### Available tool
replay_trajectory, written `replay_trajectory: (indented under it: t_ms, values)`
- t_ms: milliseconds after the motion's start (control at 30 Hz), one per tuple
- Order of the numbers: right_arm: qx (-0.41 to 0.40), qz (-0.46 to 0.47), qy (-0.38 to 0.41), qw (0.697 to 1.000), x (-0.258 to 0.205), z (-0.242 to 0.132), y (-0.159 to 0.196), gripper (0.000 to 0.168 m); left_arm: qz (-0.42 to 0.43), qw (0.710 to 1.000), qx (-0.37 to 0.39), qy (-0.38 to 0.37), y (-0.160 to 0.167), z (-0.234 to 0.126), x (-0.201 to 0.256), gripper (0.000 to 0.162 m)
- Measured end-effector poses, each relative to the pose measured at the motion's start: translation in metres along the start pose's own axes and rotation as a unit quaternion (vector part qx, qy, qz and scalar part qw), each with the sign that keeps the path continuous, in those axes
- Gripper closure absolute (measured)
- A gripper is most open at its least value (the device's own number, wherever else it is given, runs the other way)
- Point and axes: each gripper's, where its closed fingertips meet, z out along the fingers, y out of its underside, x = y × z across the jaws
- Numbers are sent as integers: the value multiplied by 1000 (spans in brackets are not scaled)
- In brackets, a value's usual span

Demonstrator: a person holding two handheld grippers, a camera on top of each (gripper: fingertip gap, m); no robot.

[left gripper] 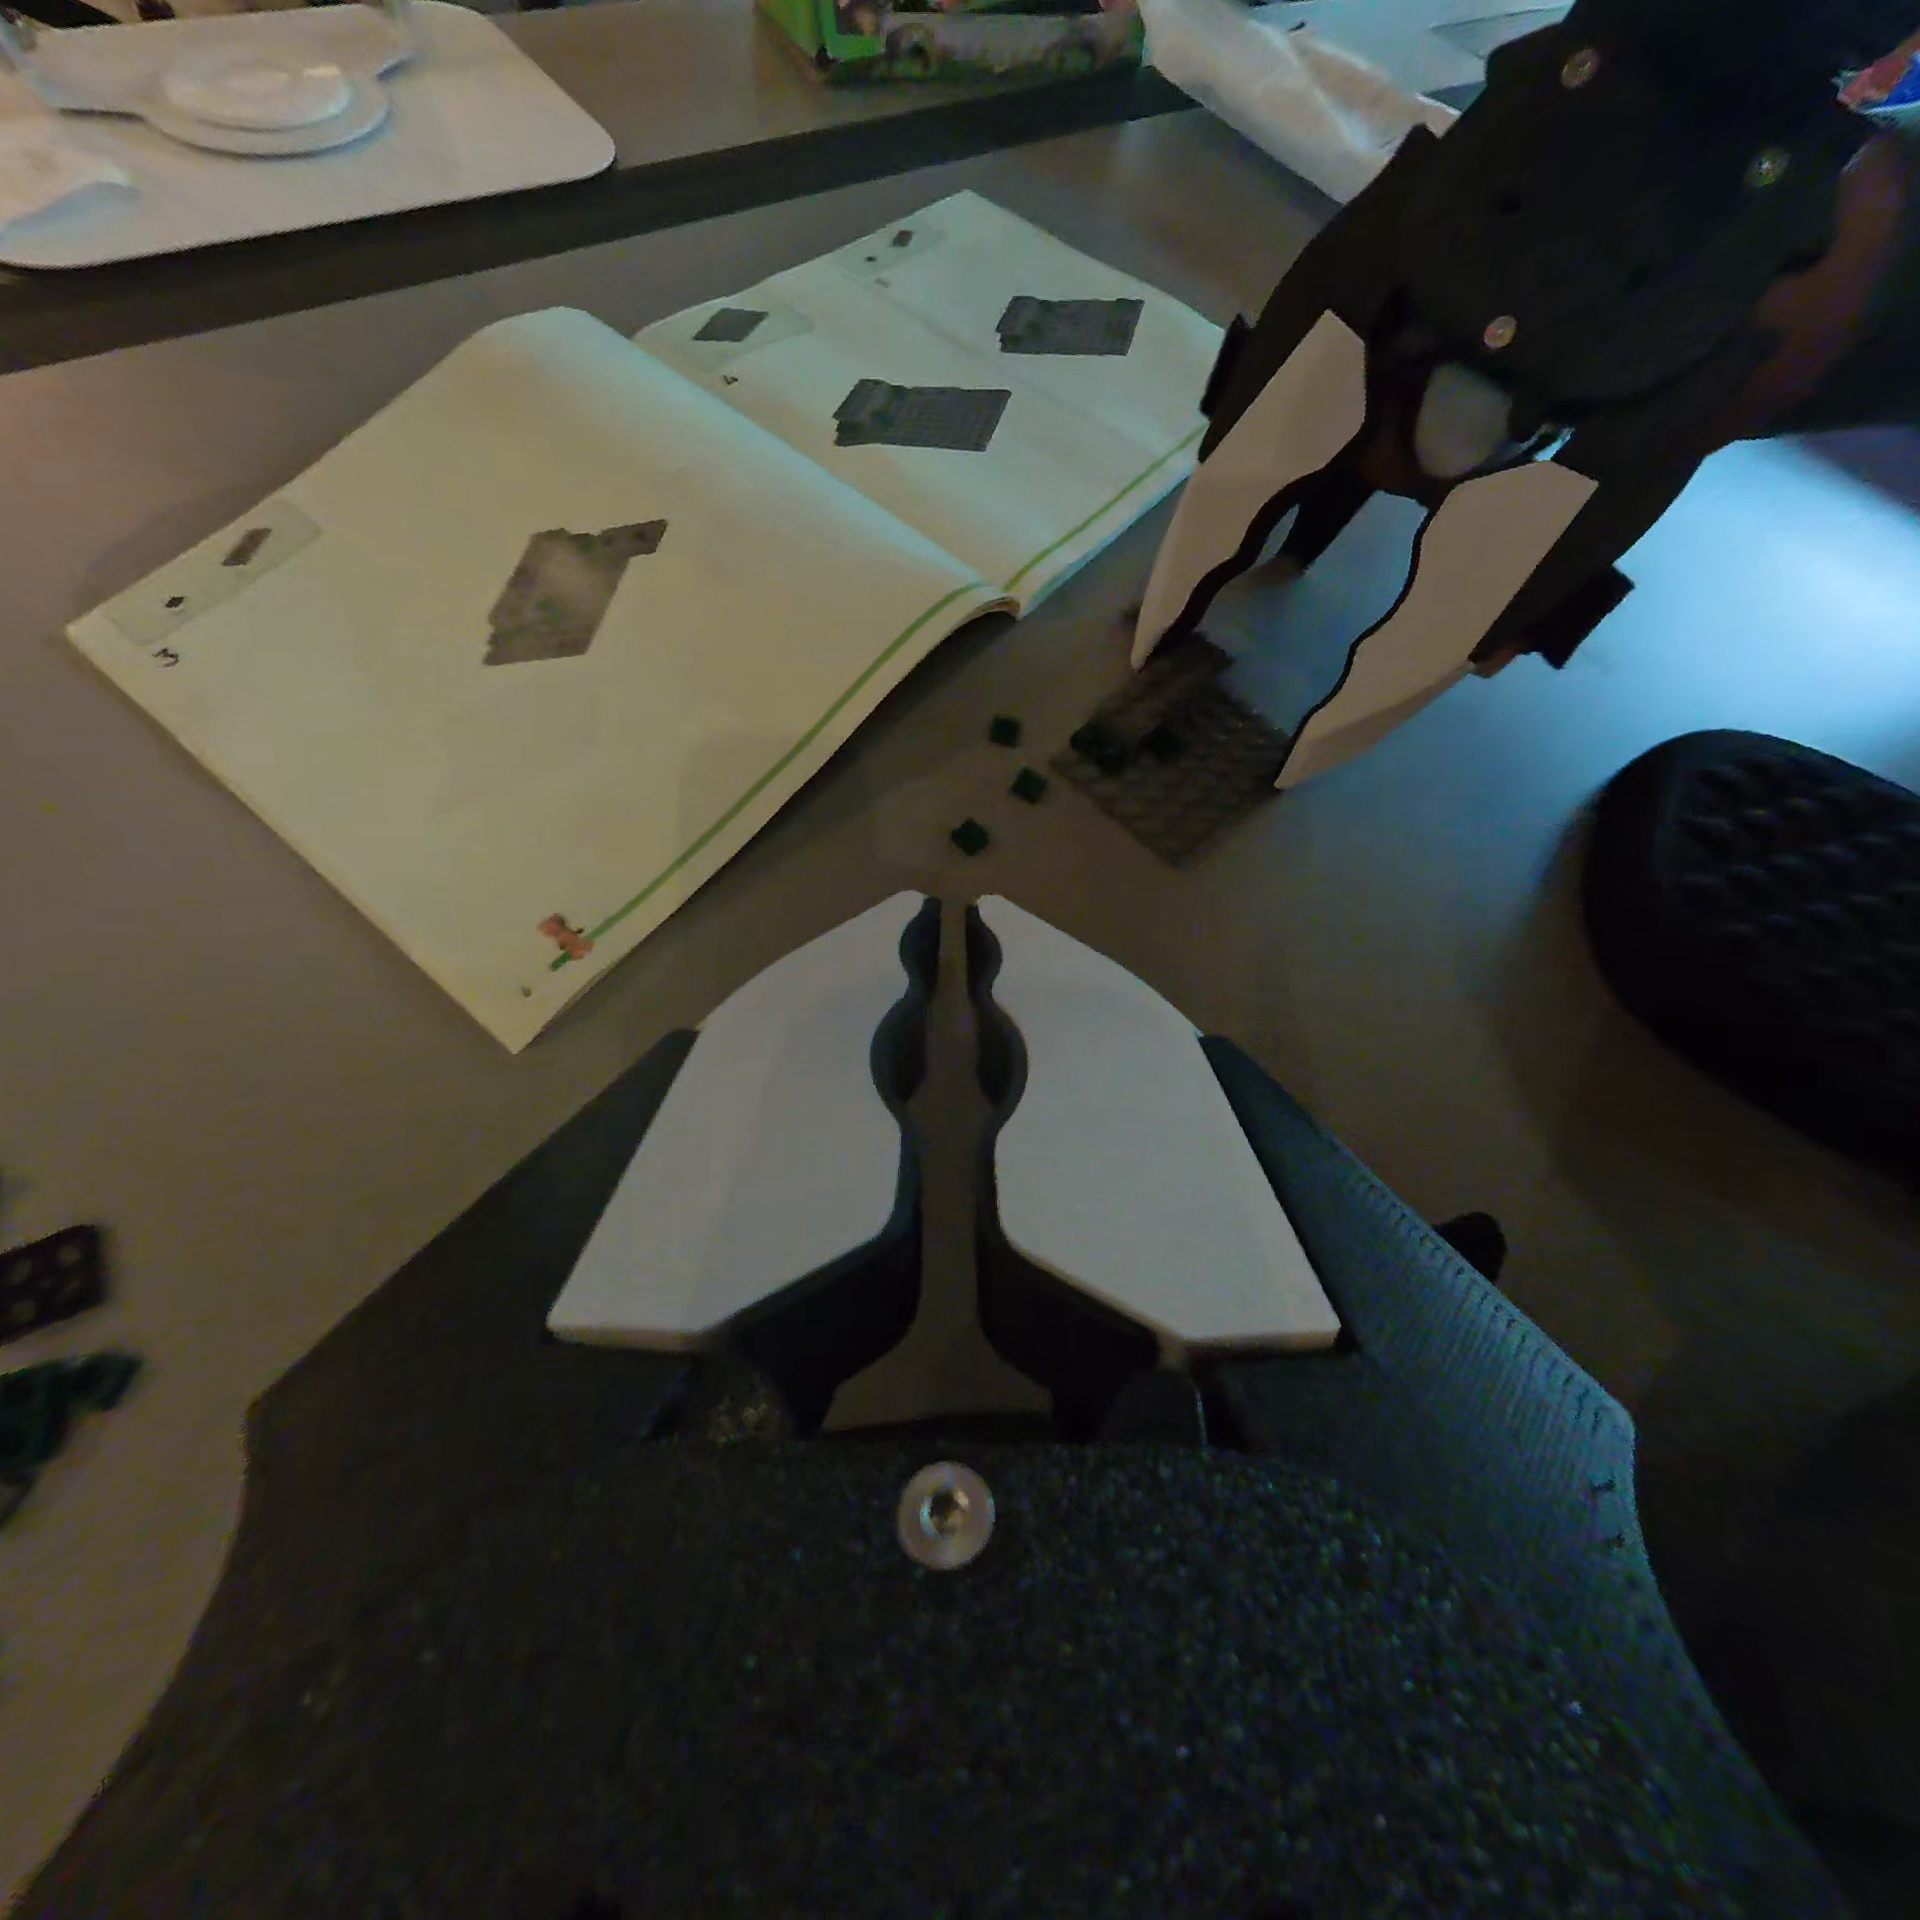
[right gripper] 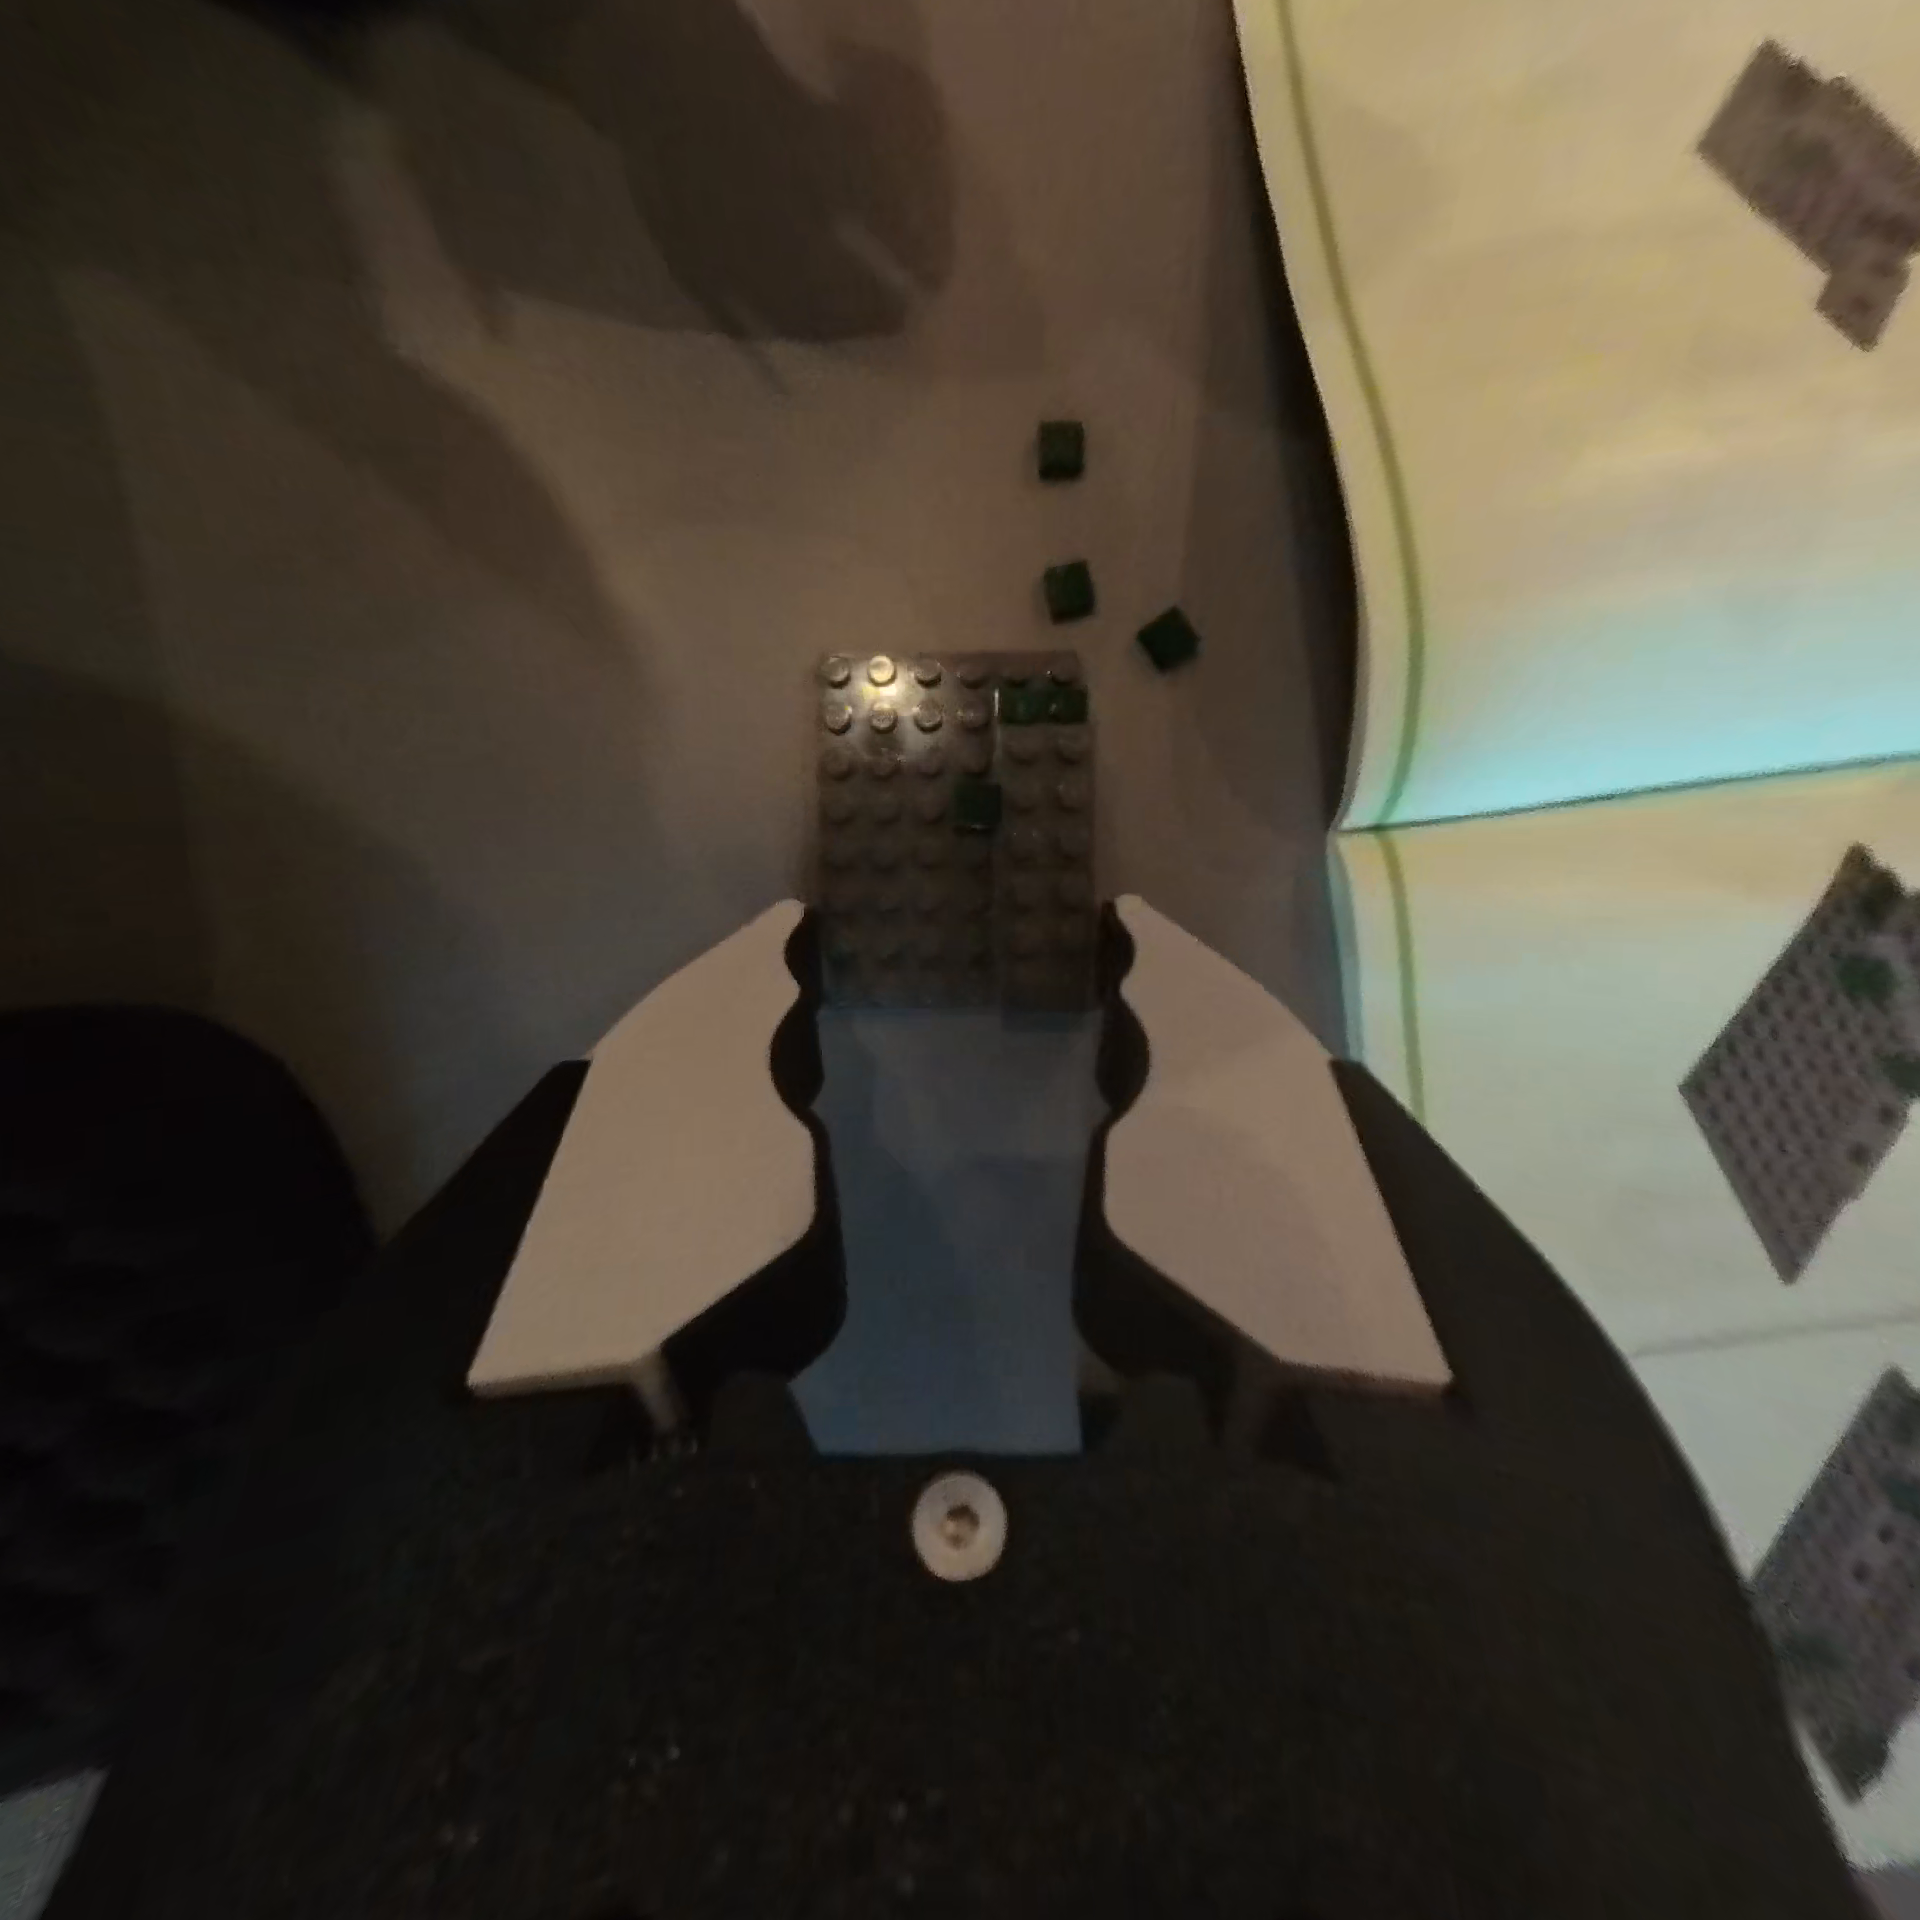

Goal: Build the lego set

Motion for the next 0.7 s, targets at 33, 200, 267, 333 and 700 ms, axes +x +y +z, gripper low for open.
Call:
replay_trajectory:
  t_ms: [33, 200, 267, 333, 700]
  values:
    - [1, -2, -4, 1000, 0, 1, -1, 118, 0, 1000, -1, 0, 0, 1, 0, 157]
    - [23, -20, -18, 999, -9, 3, -20, 118, 7, 1000, -9, 5, 1, 7, 1, 157]
    - [21, -23, -22, 999, -14, 7, -27, 118, 8, 1000, -9, 7, -1, 10, 1, 158]
    - [23, -22, -26, 999, -18, 11, -32, 118, 9, 1000, -10, 11, -2, 12, 3, 157]
    - [21, -20, -6, 1000, -16, 15, -31, 111, 12, 1000, -8, 10, 0, 7, 2, 153]
